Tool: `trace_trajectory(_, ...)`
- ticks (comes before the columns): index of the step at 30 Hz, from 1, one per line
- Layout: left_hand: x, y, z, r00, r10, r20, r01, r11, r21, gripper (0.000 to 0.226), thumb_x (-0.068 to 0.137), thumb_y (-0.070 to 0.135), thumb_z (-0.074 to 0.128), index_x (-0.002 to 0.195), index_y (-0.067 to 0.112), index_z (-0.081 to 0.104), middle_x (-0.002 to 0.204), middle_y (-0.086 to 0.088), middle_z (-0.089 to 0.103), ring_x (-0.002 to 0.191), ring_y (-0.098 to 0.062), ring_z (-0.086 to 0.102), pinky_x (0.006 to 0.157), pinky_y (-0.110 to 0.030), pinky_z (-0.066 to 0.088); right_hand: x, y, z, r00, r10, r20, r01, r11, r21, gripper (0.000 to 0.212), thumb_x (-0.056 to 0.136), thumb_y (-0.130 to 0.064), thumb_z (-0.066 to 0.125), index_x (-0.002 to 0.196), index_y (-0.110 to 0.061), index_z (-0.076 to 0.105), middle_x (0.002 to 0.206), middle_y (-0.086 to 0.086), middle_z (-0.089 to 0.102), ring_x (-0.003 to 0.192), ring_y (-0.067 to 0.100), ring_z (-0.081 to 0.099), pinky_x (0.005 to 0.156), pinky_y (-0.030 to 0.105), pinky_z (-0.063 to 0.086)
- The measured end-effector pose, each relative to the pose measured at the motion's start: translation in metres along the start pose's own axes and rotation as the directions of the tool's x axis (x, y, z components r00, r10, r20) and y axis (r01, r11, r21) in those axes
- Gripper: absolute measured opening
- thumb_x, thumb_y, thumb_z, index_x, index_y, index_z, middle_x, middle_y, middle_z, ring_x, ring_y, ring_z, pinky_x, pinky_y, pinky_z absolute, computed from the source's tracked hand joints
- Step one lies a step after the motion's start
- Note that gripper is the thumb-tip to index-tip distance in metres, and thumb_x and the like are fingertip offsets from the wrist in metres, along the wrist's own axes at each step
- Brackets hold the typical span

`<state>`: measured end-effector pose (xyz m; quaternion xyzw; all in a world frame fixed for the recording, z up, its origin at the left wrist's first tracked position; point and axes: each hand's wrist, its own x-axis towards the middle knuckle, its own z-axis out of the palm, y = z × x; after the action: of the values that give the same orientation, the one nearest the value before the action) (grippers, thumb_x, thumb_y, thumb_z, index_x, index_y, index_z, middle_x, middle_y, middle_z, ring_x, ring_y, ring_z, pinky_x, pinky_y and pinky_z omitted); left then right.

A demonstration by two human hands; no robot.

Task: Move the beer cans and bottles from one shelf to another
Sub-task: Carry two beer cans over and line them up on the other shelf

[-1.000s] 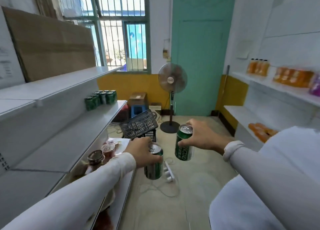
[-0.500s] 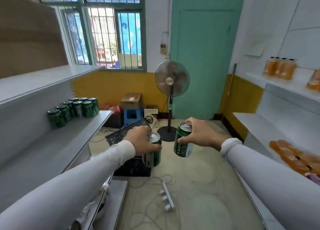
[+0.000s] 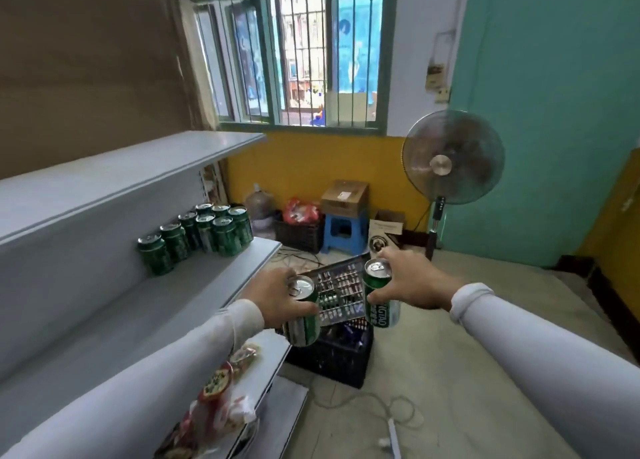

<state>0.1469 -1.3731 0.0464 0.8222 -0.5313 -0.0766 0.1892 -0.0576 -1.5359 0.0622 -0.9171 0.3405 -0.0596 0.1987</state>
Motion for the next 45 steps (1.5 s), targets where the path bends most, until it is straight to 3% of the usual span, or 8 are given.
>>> trace_trajectory(5, 0.05, -0.061, -0.011, 0.981, -0.182, -0.066, 0.18, 0.983, -0.042, 0.062, 0.057, 0.065, 0.075, 0.098, 0.02, 0.063, 0.093, 0.002, 0.067, 0.083, -0.019, 0.062, 0.077, -0.034, 0.054, 0.108, -0.022, 0.016, 0.985, -0.153, 0.086, 0.154, 0.988, -0.013, 0.089, 0.063, -0.06, 0.081, 0.135, -0.023, 0.044, 0.122, -0.003, 0.062, 0.106, 0.015, 0.058, 0.092, 0.033, 0.051)
trace_trajectory(13, 0.098, -0.17, -0.044, 0.901, -0.403, -0.159, 0.396, 0.915, -0.075, 0.054, 0.056, 0.058, 0.08, 0.094, 0.024, 0.062, 0.093, 0.002, 0.069, 0.081, -0.016, 0.063, 0.072, -0.026, 0.051, 0.259, -0.112, 0.052, 0.901, -0.413, 0.131, 0.404, 0.91, 0.089, 0.086, 0.067, -0.047, 0.085, 0.137, -0.02, 0.045, 0.126, -0.005, 0.06, 0.11, 0.015, 0.058, 0.094, 0.029, 0.048)
trace_trajectory(22, 0.11, -0.237, -0.069, 0.735, -0.623, -0.266, 0.625, 0.776, -0.09, 0.073, 0.058, 0.061, 0.08, 0.116, 0.021, 0.06, 0.113, -0.004, 0.067, 0.101, -0.024, 0.063, 0.082, -0.026, 0.047, 0.36, -0.205, 0.098, 0.693, -0.676, 0.249, 0.66, 0.735, 0.156, 0.067, 0.064, -0.042, 0.086, 0.122, -0.026, 0.056, 0.112, -0.006, 0.069, 0.097, 0.014, 0.064, 0.082, 0.028, 0.054)
trace_trajectory(25, 0.113, -0.246, -0.067, 0.68, -0.676, -0.285, 0.671, 0.73, -0.128, 0.063, 0.058, 0.059, 0.08, 0.106, 0.022, 0.063, 0.107, -0.002, 0.069, 0.096, -0.023, 0.064, 0.081, -0.028, 0.05, 0.383, -0.223, 0.114, 0.606, -0.739, 0.294, 0.74, 0.659, 0.132, 0.066, 0.066, -0.041, 0.087, 0.121, -0.024, 0.056, 0.11, -0.006, 0.067, 0.096, 0.015, 0.063, 0.079, 0.025, 0.049)
trace_trajectory(31, 0.135, -0.253, -0.053, 0.559, -0.765, -0.319, 0.748, 0.632, -0.205, 0.054, 0.056, 0.057, 0.08, 0.092, 0.02, 0.064, 0.095, -0.002, 0.07, 0.089, -0.024, 0.066, 0.074, -0.03, 0.051, 0.43, -0.244, 0.138, 0.404, -0.853, 0.33, 0.874, 0.466, 0.136, 0.072, 0.064, -0.049, 0.085, 0.124, -0.022, 0.055, 0.112, 0.001, 0.071, 0.099, 0.023, 0.067, 0.085, 0.037, 0.055)
trace_trajectory(36, 0.147, -0.254, -0.041, 0.464, -0.817, -0.342, 0.802, 0.552, -0.228, 0.051, 0.058, 0.059, 0.079, 0.087, 0.022, 0.06, 0.097, -0.005, 0.07, 0.091, -0.027, 0.065, 0.073, -0.03, 0.049, 0.457, -0.251, 0.153, 0.308, -0.875, 0.373, 0.931, 0.358, 0.071, 0.08, 0.058, -0.063, 0.079, 0.124, -0.028, 0.052, 0.107, -0.001, 0.071, 0.093, 0.025, 0.067, 0.081, 0.038, 0.054)
trace_trajectory(42, 0.147, -0.256, -0.031, 0.376, -0.859, -0.348, 0.827, 0.48, -0.292, 0.056, 0.056, 0.06, 0.08, 0.091, 0.02, 0.061, 0.096, -0.005, 0.069, 0.091, -0.027, 0.065, 0.068, -0.027, 0.043, 0.467, -0.249, 0.175, 0.299, -0.888, 0.349, 0.953, 0.297, -0.061, 0.081, 0.059, -0.068, 0.075, 0.123, -0.025, 0.052, 0.098, 0.0, 0.07, 0.081, 0.022, 0.061, 0.079, 0.036, 0.05)
trace_trajectory(45, 0.144, -0.256, -0.031, 0.404, -0.855, -0.326, 0.815, 0.498, -0.297, 0.05, 0.059, 0.054, 0.081, 0.088, 0.023, 0.056, 0.096, -0.003, 0.068, 0.089, -0.026, 0.063, 0.066, -0.025, 0.04, 0.468, -0.248, 0.179, 0.297, -0.887, 0.355, 0.954, 0.294, -0.064, 0.079, 0.061, -0.066, 0.076, 0.123, -0.022, 0.054, 0.1, 0.0, 0.069, 0.088, 0.024, 0.063, 0.074, 0.032, 0.047)
